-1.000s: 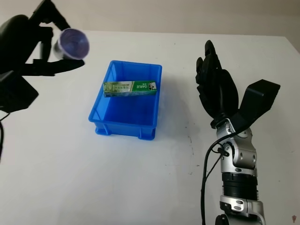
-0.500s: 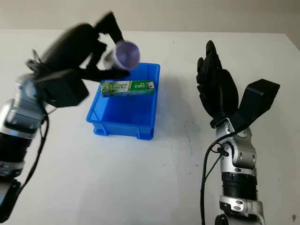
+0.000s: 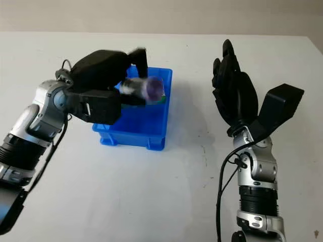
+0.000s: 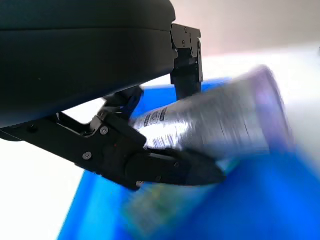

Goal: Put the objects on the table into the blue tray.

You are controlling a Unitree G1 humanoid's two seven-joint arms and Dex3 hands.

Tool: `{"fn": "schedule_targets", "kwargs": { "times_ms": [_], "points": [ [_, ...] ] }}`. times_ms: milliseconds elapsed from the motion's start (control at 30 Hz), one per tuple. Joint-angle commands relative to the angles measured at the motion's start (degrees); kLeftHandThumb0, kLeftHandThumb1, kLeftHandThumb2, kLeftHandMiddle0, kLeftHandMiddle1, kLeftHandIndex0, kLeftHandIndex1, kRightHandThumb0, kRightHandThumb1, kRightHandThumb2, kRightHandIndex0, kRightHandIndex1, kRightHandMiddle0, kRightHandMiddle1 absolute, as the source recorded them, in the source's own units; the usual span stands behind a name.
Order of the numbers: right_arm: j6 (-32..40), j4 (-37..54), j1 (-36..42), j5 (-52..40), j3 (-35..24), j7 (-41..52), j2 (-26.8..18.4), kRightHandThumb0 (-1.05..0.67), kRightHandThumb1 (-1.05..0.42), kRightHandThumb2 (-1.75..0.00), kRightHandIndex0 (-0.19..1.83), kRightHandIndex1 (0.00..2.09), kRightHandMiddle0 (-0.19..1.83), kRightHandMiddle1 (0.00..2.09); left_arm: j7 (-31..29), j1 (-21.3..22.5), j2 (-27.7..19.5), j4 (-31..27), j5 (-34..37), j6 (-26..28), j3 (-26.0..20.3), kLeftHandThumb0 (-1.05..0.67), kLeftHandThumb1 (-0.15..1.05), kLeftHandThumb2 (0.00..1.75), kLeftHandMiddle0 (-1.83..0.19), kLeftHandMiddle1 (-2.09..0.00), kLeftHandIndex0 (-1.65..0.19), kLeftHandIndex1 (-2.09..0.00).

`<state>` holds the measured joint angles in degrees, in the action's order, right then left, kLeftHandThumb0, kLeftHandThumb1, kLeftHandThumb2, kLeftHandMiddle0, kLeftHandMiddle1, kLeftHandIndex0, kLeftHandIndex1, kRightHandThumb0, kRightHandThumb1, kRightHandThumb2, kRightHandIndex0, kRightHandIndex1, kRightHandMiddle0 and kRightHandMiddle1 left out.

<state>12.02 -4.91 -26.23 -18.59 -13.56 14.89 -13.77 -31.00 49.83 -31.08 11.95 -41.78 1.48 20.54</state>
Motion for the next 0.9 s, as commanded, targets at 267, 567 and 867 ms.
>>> {"fn": "schedule_targets", "kwargs": {
  "times_ms": [267,567,867],
  "points": [
    [0.1,0.13,0.31,-0.33,-0.17,0.24,-0.29,-0.74,-1.05,-0.77,-0.19,0.0,-0.19,0.0,-6.82,0.59,-2.03,-3.68,-3.61,2.44,1.55,-0.83,1.05,0.54,0.02,-0.04,0.04,-0.1],
    [0.24,0.1,0.27,-0.07,-0.07,0.14,-0.43,-0.74,-1.05,-0.78,-0.19,0.0,-0.19,0.0,-5.74,-0.13,-1.42,-4.12,-4.23,3.25,0.54,-0.84,1.05,0.52,0.17,0.0,0.09,-0.04],
    [-0.03,-0.03,0.25,0.29,0.15,0.15,-0.43,-0.73,-1.05,-0.78,-0.19,0.0,-0.19,0.0,4.71,-2.05,0.99,-5.26,5.13,1.64,-7.05,-0.88,1.05,0.62,0.19,0.0,0.19,0.0]
  ]
}}
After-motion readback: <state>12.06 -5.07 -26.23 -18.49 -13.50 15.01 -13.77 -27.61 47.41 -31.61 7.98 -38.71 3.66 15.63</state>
